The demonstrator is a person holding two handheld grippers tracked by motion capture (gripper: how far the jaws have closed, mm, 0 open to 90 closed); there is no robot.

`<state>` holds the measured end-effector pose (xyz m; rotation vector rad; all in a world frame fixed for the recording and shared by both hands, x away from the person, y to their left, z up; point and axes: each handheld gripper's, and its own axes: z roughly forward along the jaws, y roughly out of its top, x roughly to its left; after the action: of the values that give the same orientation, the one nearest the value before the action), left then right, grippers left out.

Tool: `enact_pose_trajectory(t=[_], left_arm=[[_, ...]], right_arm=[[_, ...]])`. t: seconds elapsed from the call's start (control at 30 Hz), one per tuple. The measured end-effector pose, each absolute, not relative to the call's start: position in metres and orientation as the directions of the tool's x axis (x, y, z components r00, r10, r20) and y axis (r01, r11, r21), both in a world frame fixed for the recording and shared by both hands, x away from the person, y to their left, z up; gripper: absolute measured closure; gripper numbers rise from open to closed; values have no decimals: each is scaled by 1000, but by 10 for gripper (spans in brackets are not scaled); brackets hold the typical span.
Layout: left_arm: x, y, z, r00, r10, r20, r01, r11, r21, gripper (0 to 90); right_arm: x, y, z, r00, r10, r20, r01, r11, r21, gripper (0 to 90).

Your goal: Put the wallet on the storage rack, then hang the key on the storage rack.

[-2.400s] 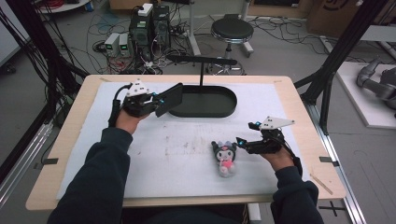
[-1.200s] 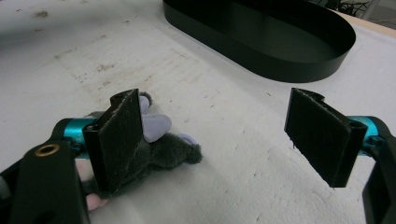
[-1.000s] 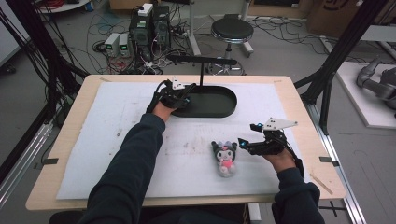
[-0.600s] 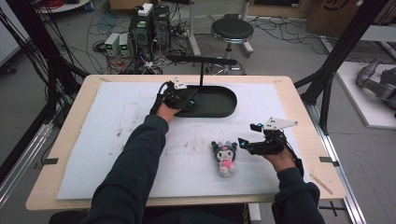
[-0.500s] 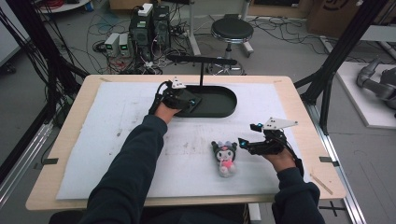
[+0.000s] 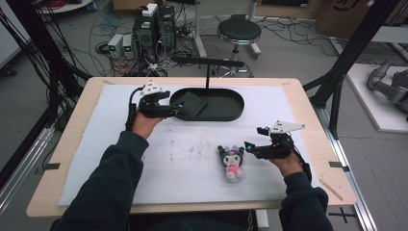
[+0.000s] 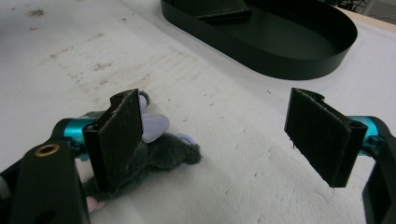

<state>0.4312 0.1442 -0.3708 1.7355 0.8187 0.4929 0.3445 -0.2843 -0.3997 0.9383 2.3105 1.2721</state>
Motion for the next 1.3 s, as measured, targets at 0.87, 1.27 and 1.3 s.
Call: enact_pose_trajectory(t=[0.87, 1.27, 1.3], left_arm=[[360, 214, -405, 568, 820, -75, 315, -132, 940, 232], [350, 217, -416, 559, 827, -62, 336, -158, 928, 258], [350, 217, -416, 559, 827, -61, 337, -160, 928, 261]], right_arm=[[340, -274, -397, -671, 742, 2, 432, 389, 814, 196], [331, -254, -396, -672, 728, 133, 533, 352, 769, 196], [331, -252, -397, -681, 718, 145, 537, 354, 765, 197]])
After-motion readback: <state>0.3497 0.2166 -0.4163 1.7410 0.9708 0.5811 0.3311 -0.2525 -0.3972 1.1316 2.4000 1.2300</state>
